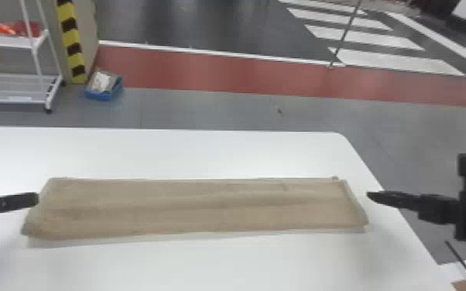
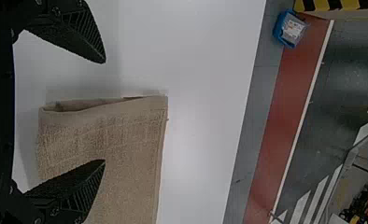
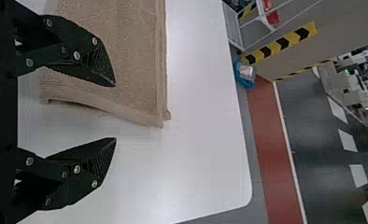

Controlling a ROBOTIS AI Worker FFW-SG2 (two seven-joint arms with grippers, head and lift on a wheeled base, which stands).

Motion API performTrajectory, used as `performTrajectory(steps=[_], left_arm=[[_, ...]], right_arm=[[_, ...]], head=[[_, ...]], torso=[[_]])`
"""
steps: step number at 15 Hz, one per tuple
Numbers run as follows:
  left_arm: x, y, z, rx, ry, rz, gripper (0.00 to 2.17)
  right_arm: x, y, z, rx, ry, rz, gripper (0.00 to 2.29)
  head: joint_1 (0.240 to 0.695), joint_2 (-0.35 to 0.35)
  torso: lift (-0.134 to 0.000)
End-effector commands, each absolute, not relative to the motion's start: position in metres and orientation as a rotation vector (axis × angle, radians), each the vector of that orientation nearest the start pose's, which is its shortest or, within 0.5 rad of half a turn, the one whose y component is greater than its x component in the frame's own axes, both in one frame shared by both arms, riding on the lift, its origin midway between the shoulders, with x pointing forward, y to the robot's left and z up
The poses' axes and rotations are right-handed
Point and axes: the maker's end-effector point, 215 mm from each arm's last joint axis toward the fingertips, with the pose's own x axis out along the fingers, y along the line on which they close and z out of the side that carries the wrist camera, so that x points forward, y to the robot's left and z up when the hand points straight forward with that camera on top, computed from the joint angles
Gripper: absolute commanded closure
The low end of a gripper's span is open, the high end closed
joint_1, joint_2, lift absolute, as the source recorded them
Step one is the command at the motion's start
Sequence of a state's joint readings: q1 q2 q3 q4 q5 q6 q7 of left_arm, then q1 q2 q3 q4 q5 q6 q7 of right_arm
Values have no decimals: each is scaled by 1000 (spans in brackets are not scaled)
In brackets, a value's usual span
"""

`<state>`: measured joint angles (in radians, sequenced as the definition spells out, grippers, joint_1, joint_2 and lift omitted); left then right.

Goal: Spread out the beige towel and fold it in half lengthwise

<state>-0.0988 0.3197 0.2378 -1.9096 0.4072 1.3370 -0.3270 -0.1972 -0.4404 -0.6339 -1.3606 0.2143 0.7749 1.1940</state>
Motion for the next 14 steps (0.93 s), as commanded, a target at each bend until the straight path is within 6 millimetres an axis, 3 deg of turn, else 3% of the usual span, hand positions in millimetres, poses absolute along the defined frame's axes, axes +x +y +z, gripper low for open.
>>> performTrajectory(steps=[1, 3, 8, 11, 14], left_arm=[[506, 294, -394, -239, 793, -284, 134], [506, 277, -391, -238, 783, -311, 134], [522, 249, -390, -221, 740, -349, 137], [535, 235, -397, -197, 729, -366, 137], [544, 232, -405, -163, 742, -363, 137]], right_arm=[[490, -536, -372, 212, 550, 300, 49], [496, -526, -367, 204, 521, 324, 56], [530, -471, -365, 179, 494, 418, 90], [531, -436, -376, 236, 507, 470, 154], [529, -428, -379, 259, 530, 481, 194]], head=[[695, -259], [695, -262], [695, -259], [695, -229], [695, -206]], torso=[[-124], [-124], [-124], [-124], [-124]])
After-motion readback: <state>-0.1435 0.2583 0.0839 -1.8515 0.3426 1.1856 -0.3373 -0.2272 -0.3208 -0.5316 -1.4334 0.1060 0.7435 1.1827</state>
